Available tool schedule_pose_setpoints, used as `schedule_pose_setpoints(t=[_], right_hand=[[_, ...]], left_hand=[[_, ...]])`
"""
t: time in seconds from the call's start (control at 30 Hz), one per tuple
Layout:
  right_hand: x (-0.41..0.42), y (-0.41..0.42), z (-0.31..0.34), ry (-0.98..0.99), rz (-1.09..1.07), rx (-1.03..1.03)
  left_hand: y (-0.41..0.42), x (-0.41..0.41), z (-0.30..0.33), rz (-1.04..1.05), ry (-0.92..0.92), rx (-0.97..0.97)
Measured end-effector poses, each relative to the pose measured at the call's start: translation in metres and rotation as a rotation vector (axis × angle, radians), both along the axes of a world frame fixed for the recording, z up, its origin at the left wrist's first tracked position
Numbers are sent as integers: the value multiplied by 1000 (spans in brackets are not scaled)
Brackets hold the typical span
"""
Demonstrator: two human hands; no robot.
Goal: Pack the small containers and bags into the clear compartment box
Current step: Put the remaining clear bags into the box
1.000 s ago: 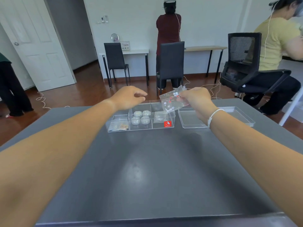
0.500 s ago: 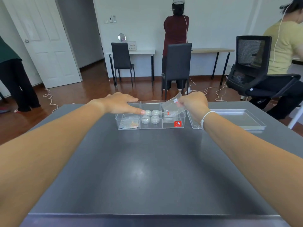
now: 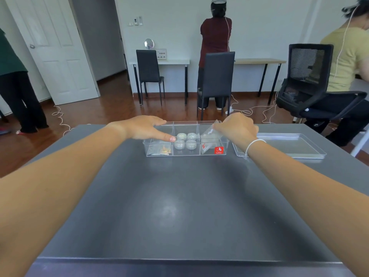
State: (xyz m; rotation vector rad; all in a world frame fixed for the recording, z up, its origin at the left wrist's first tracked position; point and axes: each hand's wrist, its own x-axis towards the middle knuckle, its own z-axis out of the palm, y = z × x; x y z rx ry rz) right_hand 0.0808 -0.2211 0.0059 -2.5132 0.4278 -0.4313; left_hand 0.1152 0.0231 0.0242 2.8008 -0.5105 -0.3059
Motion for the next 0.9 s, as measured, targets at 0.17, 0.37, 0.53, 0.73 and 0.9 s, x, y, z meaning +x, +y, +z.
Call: schedule_pose_setpoints(t=[0.17,0.37,0.53,0.73,0.9], right_hand=[[-5,-5,0,-33,0,-55],[-10,-3,-2,17,48,-117],[-12,-2,-3,106,107,-115],[-15,-12,-8,-39,239,132],[-25,-34,-6,-152,272,181]], left_hand=[[1,0,-3,5,-10,-3],[2,2,-4,17,-8,1],[1,2,-4,8,-16,5],[1,1,-3,9,-15,8],[0,0,-2,-4,-19,-3]])
